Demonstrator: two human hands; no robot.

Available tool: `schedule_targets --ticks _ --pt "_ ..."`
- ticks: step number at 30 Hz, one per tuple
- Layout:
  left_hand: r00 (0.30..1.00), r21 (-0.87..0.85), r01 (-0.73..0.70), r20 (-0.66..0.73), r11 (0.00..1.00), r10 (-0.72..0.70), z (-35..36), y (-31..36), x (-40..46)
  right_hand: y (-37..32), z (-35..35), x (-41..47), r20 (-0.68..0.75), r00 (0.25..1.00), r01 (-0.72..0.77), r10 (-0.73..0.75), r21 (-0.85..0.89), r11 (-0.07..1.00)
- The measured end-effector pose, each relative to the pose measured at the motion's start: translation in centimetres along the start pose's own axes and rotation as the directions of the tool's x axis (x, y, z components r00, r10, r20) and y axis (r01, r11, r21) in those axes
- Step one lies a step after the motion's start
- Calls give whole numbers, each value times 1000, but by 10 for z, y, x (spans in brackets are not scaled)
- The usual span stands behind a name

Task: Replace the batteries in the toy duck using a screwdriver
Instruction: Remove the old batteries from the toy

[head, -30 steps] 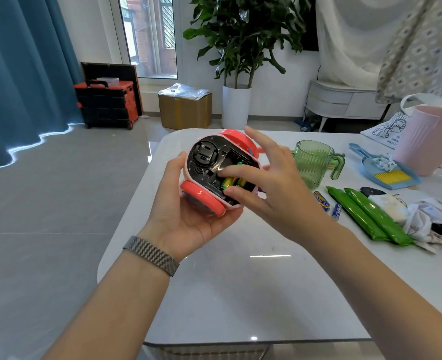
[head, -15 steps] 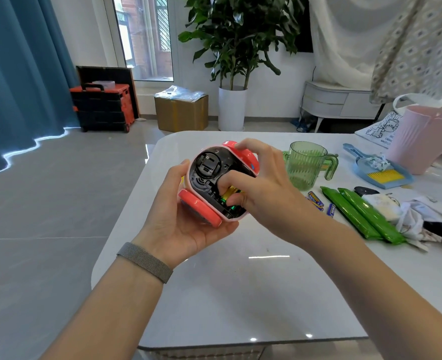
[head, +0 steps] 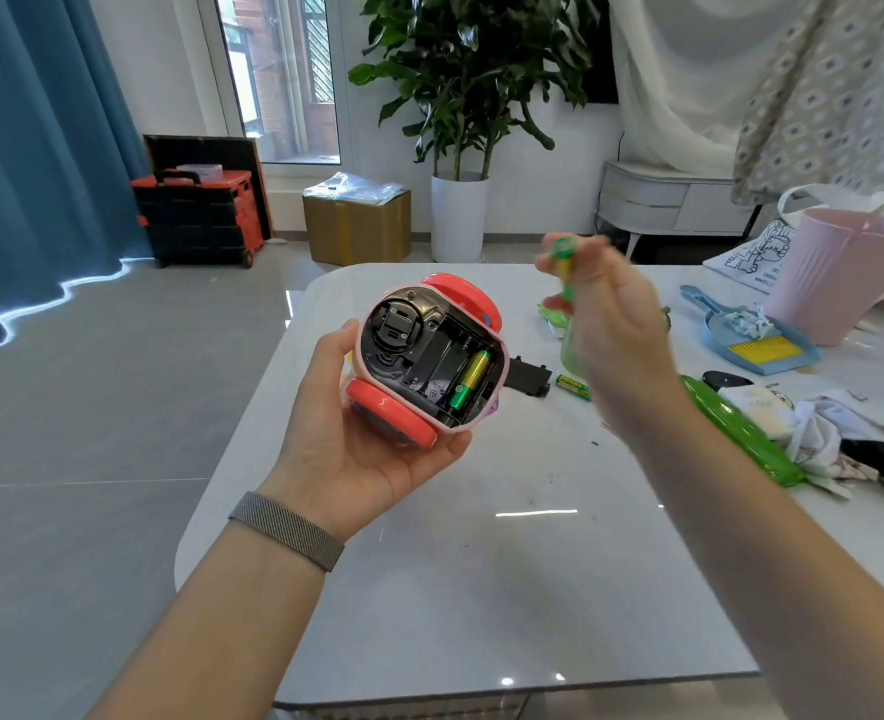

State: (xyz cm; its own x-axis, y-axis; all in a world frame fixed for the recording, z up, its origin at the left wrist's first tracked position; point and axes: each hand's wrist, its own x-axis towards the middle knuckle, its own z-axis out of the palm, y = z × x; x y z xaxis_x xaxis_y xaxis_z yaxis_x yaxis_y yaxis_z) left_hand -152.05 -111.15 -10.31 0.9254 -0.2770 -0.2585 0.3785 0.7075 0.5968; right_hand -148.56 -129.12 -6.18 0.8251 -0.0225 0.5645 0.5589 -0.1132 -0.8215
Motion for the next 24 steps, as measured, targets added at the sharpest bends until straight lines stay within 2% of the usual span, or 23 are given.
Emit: schedule_targets --ticks 2,3,4,5,7,10,12,18,24 --pt "1000 -18 -5 1 1000 5 -1 1 0 15 -23 10 -140 987 -67 80 99 993" --pt "1000 -26 -6 5 1000 7 -1 1 0 26 -34 13 -178 978 -108 113 36 993" --pt "1000 -34 -8 5 999 8 -1 1 -1 40 -43 15 -191 974 -149 121 -143 978" --pt "1000 -41 -11 2 999 11 0 1 -1 55 -52 17 -168 976 -191 138 -355 915" --pt "1000 -57 -17 -8 998 16 0 1 0 85 -64 18 -111 955 -277 275 -665 694" --pt "1000 -81 -16 -16 997 15 -1 2 2 118 -71 15 6 899 -212 439 -869 447" --pt "1000 -78 -12 -14 997 11 -1 2 2 129 -71 13 66 902 -100 427 -930 354" --pt "1000 -50 1 -4 999 -1 -2 1 4 130 -62 6 35 966 -14 258 -982 187" --pt "1000 -41 3 -10 999 -3 -1 0 5 140 -66 4 2 977 -34 215 -986 165"
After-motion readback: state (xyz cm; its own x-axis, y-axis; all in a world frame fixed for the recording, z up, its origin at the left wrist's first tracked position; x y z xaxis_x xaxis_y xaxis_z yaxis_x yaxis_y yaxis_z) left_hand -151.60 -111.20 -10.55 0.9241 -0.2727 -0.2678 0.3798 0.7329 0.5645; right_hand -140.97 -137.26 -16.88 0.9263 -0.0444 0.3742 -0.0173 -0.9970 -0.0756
